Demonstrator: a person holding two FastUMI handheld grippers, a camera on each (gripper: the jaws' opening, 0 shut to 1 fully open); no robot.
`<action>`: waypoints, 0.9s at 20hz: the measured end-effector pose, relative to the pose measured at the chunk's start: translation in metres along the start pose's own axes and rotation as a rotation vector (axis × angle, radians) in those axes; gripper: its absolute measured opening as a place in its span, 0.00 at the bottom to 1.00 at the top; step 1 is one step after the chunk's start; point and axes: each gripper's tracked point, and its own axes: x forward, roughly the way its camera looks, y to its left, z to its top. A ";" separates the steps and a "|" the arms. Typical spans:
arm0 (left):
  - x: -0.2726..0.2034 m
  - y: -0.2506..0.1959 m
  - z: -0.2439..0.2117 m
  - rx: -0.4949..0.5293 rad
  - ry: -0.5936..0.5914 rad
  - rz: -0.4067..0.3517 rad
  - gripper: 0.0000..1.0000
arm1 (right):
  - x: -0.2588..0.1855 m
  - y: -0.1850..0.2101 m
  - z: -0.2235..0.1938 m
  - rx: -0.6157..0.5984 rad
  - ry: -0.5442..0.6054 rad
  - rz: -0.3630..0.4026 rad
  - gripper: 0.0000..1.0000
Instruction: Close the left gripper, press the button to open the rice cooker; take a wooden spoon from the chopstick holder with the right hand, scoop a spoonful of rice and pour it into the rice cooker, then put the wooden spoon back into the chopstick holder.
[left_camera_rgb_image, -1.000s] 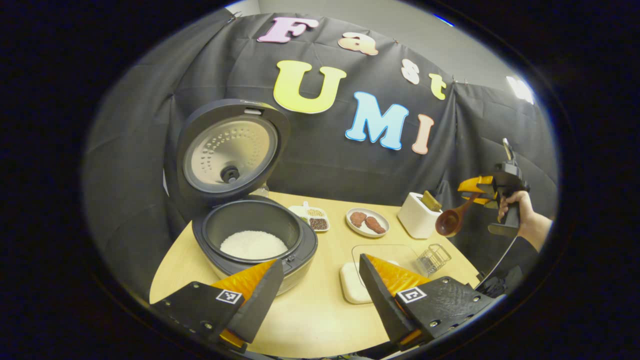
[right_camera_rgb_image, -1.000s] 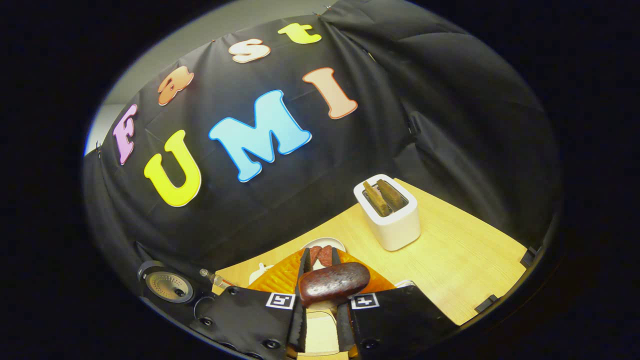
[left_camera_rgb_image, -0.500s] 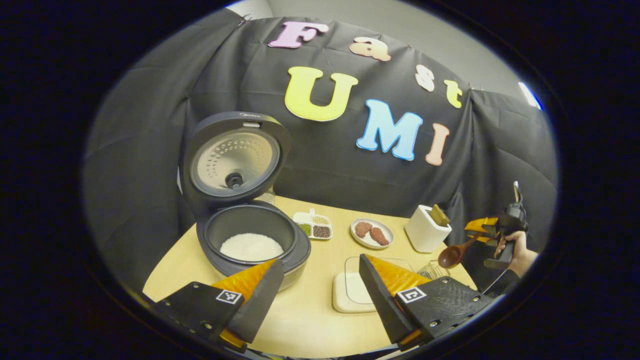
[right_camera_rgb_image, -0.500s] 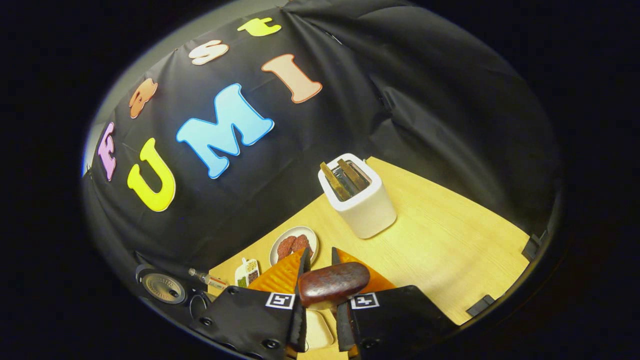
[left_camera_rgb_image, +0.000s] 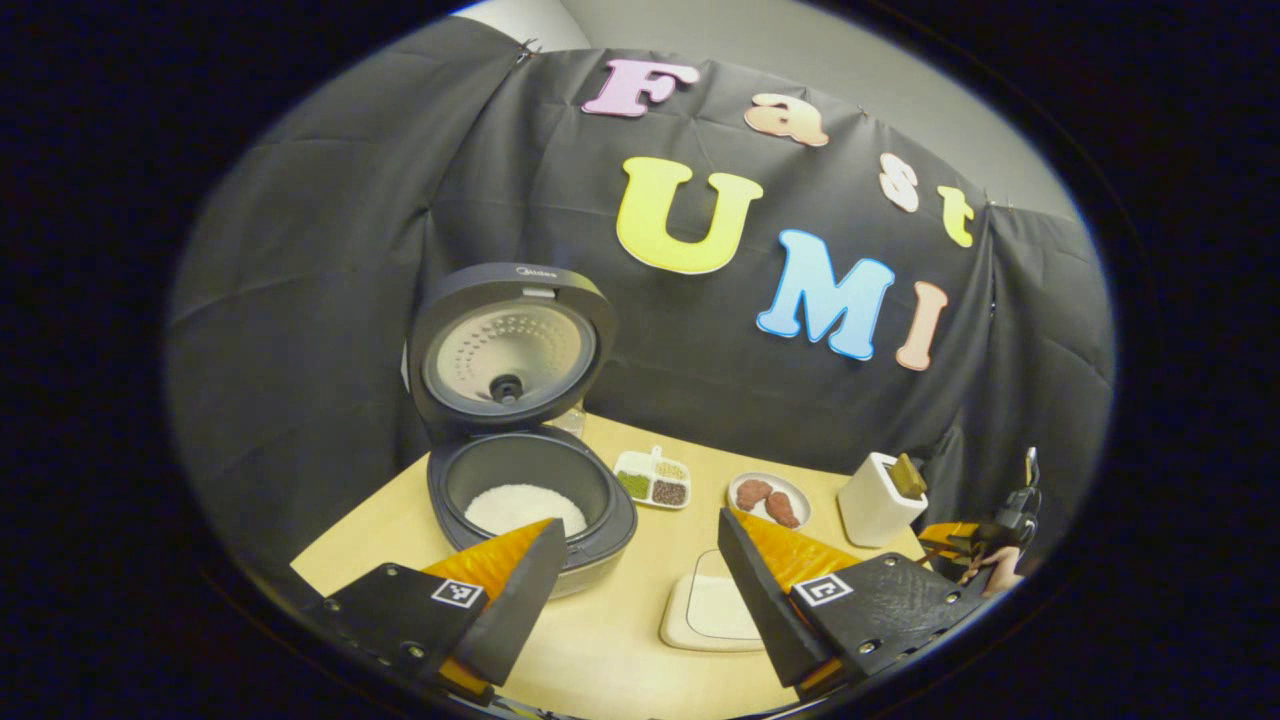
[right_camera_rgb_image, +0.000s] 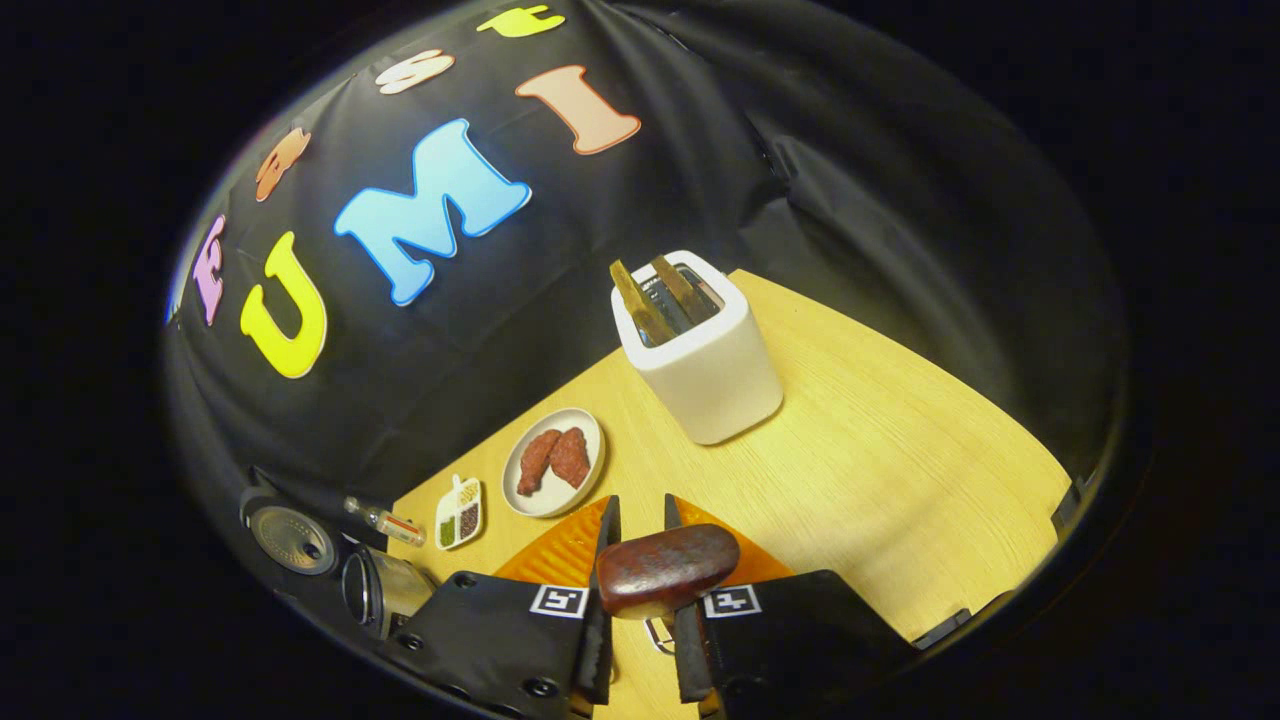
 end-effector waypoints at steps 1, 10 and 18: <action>-0.001 -0.001 0.004 0.009 -0.009 0.011 0.96 | 0.004 0.000 -0.002 0.008 0.010 0.007 0.27; -0.004 0.005 0.035 0.017 -0.061 0.047 0.96 | 0.006 -0.009 -0.009 0.022 -0.012 -0.009 1.00; 0.028 0.036 0.122 0.042 -0.139 0.084 0.96 | -0.059 -0.022 -0.003 -0.120 -0.134 -0.088 0.98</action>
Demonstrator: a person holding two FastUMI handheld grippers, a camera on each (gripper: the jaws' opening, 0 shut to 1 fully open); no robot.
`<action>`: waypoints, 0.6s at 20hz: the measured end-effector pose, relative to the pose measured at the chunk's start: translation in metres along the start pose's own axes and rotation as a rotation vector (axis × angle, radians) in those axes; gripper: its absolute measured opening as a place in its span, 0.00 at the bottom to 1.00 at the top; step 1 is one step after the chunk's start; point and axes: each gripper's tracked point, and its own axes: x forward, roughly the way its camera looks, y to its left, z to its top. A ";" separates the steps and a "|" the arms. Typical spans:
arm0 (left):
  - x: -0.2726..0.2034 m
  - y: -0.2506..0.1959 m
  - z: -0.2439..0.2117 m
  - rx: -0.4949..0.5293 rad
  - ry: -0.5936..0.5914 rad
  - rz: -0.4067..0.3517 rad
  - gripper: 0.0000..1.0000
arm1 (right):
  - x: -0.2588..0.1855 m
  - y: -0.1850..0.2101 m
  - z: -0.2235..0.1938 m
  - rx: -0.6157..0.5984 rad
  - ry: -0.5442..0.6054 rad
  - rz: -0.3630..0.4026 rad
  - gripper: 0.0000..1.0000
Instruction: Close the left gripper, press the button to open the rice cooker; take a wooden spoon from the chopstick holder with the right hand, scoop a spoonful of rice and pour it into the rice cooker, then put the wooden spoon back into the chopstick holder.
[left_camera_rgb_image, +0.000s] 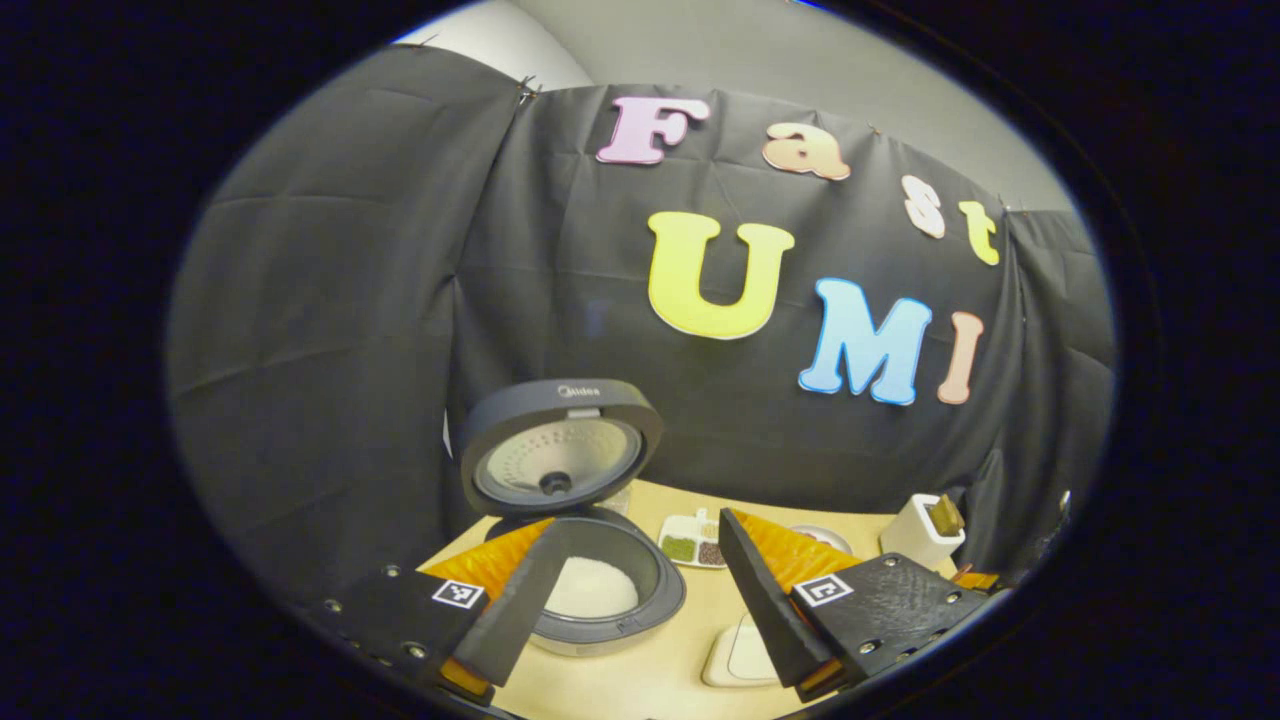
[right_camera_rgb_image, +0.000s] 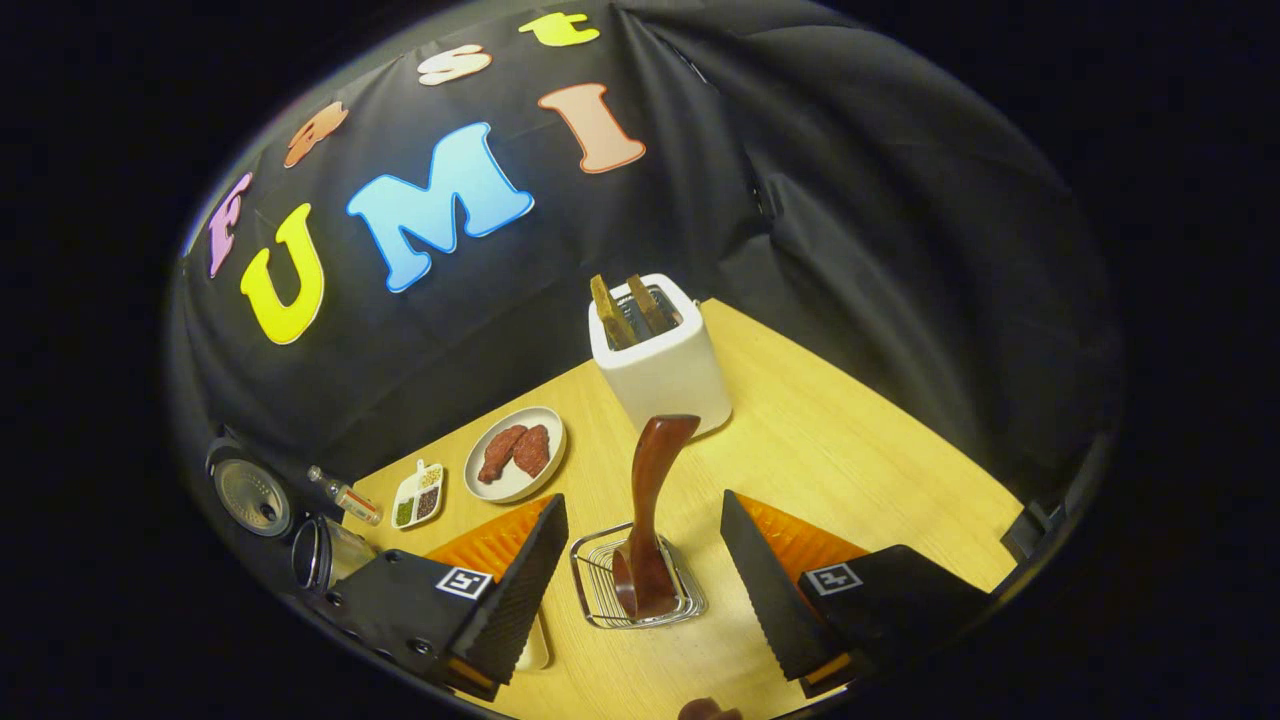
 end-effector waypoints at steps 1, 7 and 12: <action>0.007 0.005 0.013 0.007 -0.014 0.009 0.96 | -0.008 0.002 0.001 -0.031 -0.015 0.002 0.98; 0.060 0.046 0.068 -0.010 -0.022 0.089 0.96 | -0.048 0.029 0.010 -0.256 -0.104 0.037 0.98; 0.111 0.065 0.098 -0.028 -0.028 0.083 0.96 | -0.076 0.060 0.021 -0.328 -0.197 0.093 0.98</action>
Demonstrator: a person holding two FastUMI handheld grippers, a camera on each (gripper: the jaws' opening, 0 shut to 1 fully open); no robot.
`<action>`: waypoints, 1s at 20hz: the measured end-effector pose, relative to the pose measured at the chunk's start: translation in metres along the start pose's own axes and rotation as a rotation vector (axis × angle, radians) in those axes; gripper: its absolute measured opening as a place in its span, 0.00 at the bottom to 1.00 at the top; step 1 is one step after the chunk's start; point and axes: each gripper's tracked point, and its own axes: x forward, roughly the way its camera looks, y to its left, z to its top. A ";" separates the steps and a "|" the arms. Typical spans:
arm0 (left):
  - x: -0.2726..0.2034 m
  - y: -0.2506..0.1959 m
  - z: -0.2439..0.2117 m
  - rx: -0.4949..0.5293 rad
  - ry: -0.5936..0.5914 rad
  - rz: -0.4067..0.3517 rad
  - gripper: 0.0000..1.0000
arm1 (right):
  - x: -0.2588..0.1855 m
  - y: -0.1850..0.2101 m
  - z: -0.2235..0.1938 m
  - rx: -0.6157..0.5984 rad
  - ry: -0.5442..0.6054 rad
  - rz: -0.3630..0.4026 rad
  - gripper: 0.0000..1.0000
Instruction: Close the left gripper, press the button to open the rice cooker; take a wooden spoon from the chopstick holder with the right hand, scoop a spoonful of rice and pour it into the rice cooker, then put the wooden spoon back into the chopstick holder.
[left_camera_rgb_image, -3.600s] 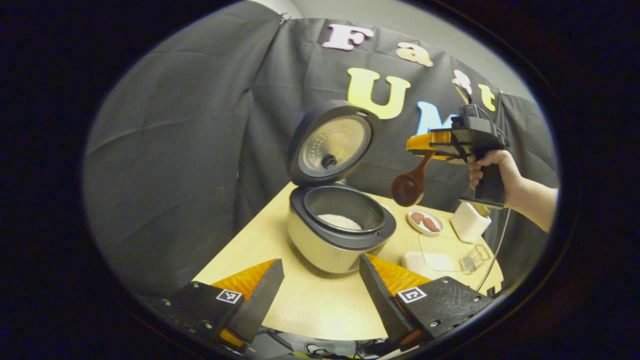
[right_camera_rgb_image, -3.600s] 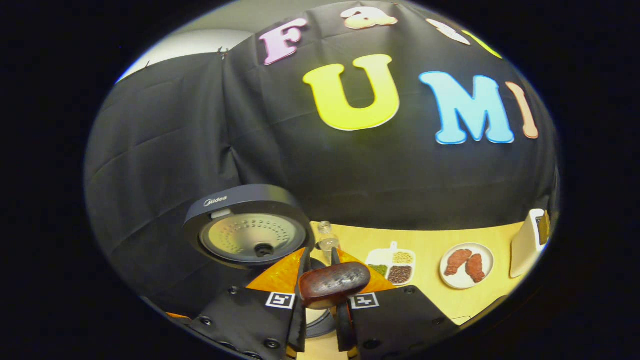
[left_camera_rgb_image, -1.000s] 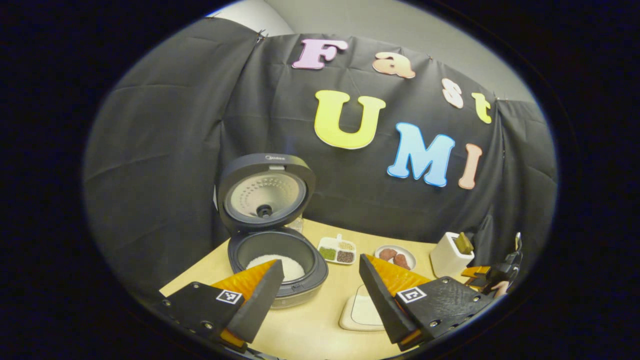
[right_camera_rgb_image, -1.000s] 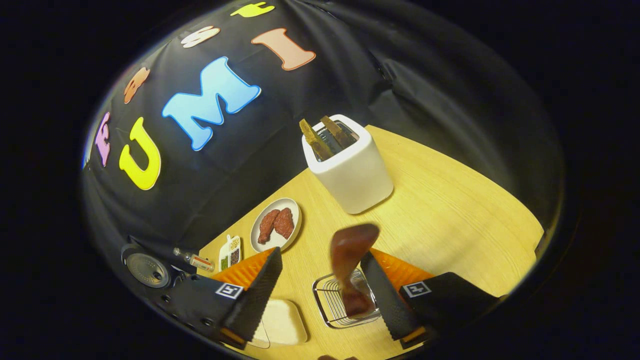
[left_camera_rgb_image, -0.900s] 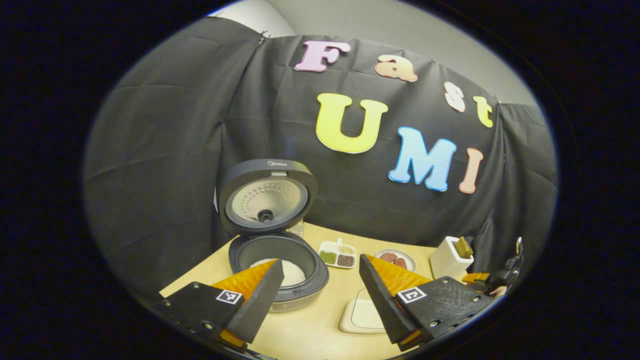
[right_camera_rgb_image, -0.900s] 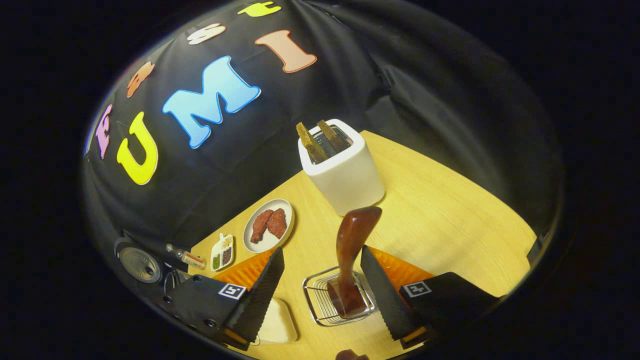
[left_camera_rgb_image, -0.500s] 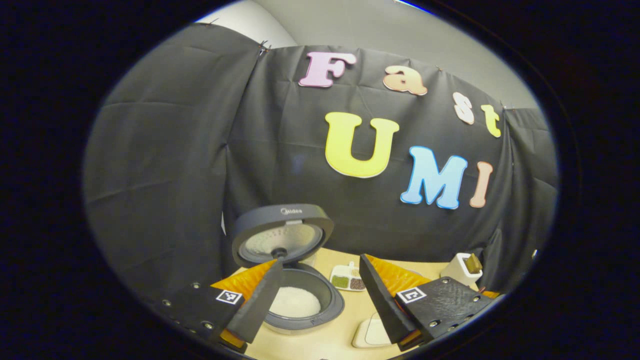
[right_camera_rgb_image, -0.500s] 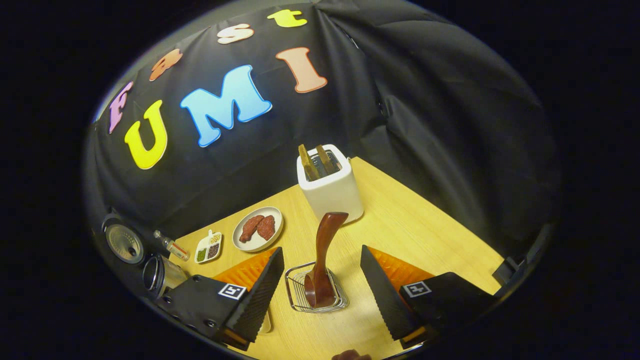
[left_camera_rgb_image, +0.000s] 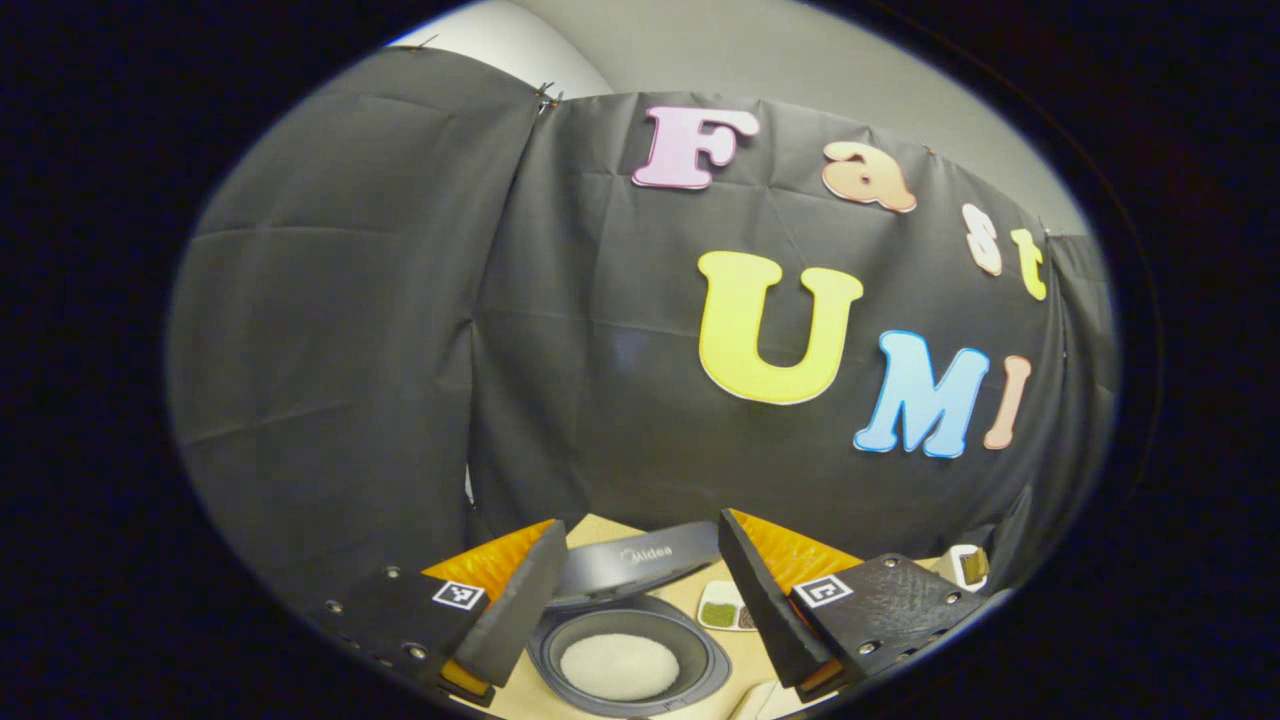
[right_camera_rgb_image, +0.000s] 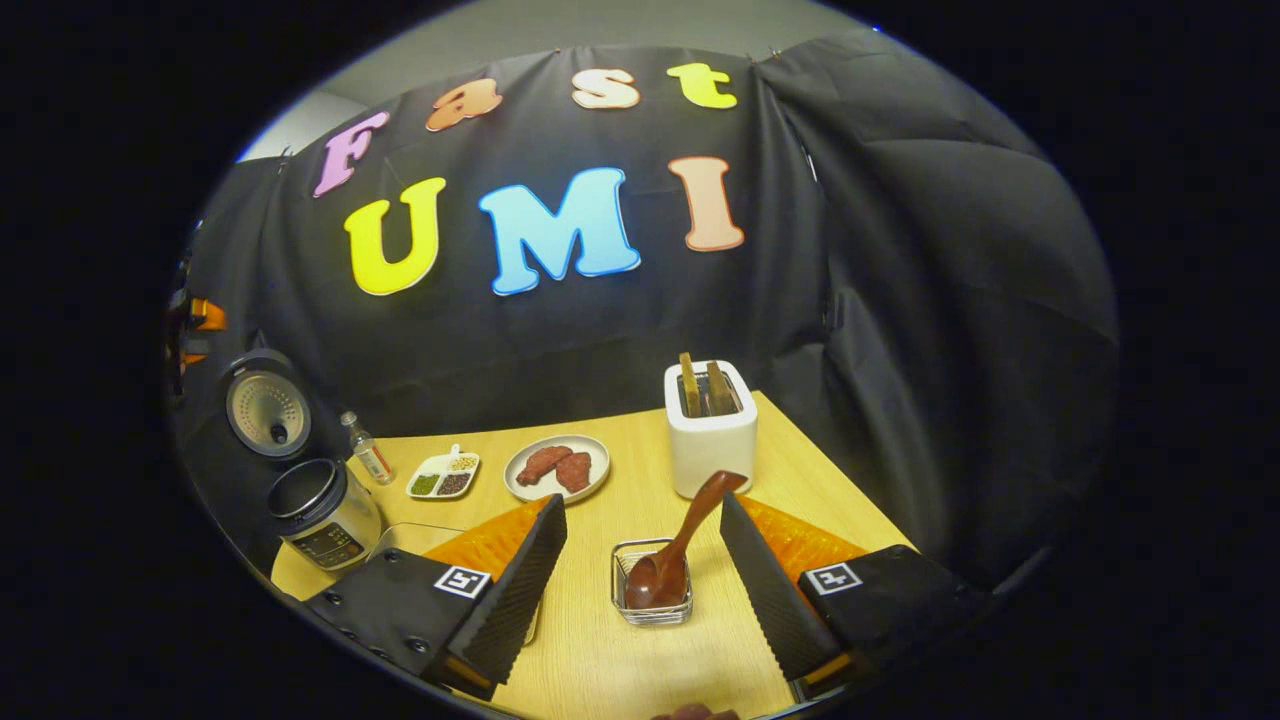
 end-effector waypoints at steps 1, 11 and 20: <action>0.011 0.001 0.001 -0.017 0.011 -0.003 0.96 | -0.003 0.002 0.003 -0.015 -0.010 0.000 0.98; 0.083 0.009 -0.046 -0.015 0.253 0.006 0.96 | -0.024 0.009 0.008 0.031 -0.063 -0.010 0.98; 0.047 -0.021 -0.117 -0.156 0.520 -0.110 0.98 | -0.014 0.013 -0.015 0.064 -0.020 0.033 0.98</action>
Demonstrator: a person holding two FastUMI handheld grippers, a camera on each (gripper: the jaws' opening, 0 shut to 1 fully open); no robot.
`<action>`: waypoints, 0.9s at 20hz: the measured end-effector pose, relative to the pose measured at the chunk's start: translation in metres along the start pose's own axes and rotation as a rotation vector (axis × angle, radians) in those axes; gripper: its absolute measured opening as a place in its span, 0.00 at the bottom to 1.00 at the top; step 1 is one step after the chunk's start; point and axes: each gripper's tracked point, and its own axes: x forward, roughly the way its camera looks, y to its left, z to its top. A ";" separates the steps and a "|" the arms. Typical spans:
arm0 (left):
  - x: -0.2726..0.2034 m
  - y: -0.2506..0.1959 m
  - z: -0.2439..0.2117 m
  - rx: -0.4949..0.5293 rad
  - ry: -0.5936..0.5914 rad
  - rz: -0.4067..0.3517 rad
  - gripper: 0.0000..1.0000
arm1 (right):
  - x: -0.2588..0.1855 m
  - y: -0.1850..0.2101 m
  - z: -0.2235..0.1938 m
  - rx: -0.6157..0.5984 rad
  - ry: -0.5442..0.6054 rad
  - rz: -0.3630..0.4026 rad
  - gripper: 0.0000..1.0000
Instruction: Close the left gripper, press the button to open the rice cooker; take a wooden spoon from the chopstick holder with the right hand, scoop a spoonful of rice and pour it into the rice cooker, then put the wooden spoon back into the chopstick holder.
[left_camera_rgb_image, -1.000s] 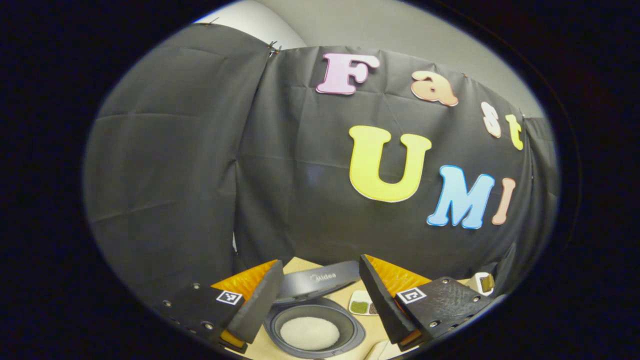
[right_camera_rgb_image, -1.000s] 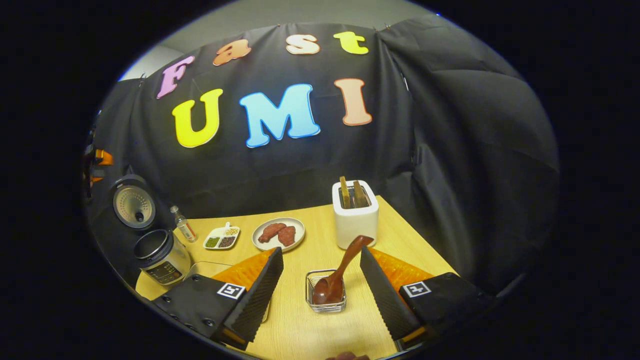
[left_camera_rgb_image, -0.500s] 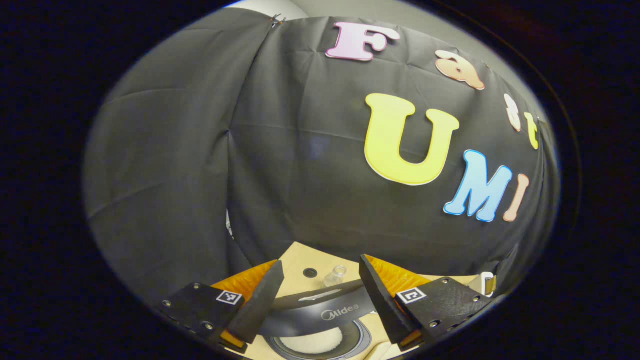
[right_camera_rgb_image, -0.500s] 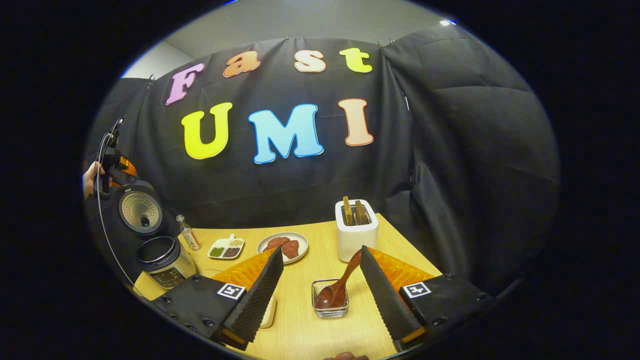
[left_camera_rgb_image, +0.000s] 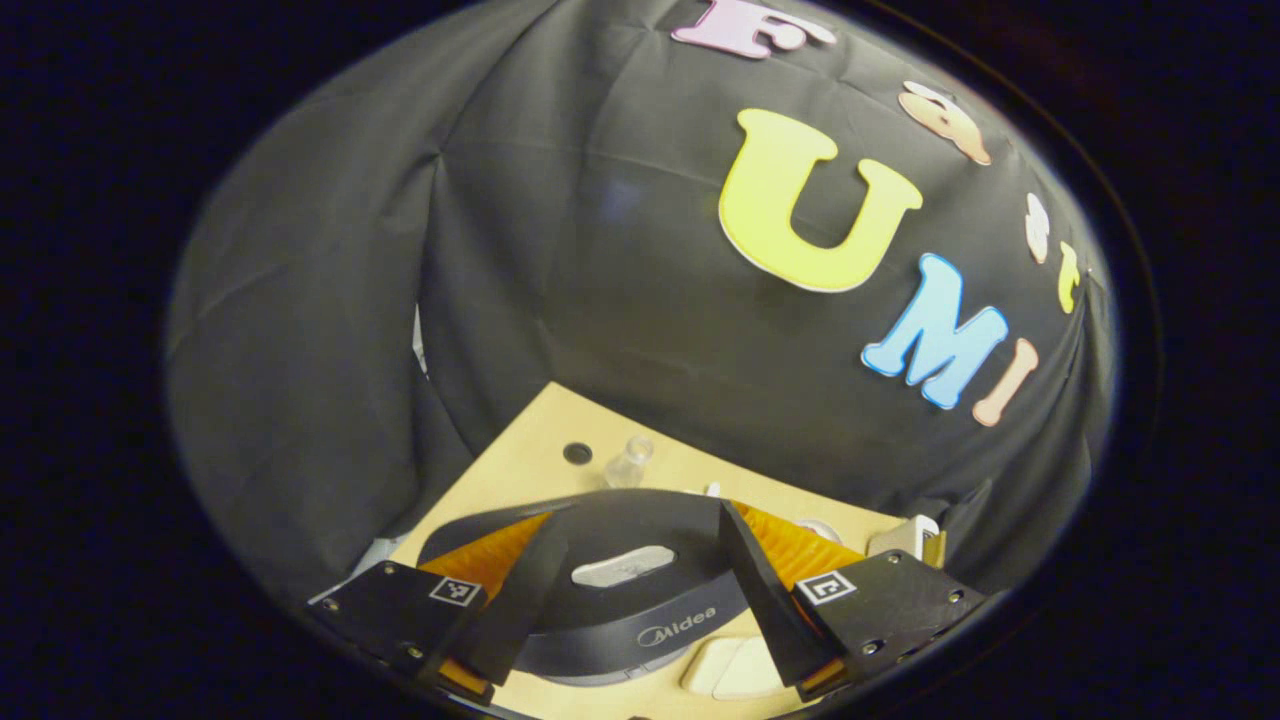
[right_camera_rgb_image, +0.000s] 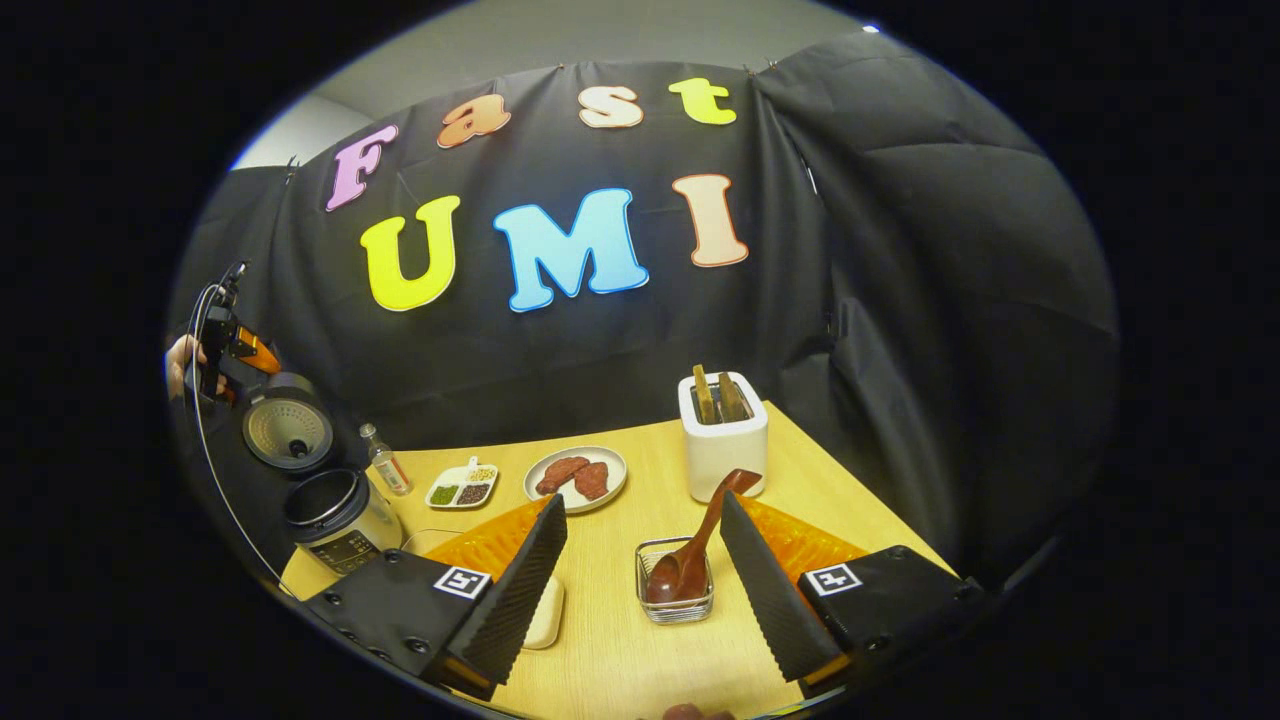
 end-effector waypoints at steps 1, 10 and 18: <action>-0.001 -0.001 -0.013 -0.016 0.034 -0.009 0.98 | 0.002 -0.001 -0.002 -0.002 0.004 0.005 0.98; 0.023 -0.010 -0.130 0.212 0.240 0.042 0.99 | 0.022 -0.007 -0.023 0.006 0.053 0.044 0.98; 0.041 0.002 -0.168 0.200 0.302 0.103 0.99 | 0.025 -0.025 -0.030 -0.002 0.077 0.041 0.98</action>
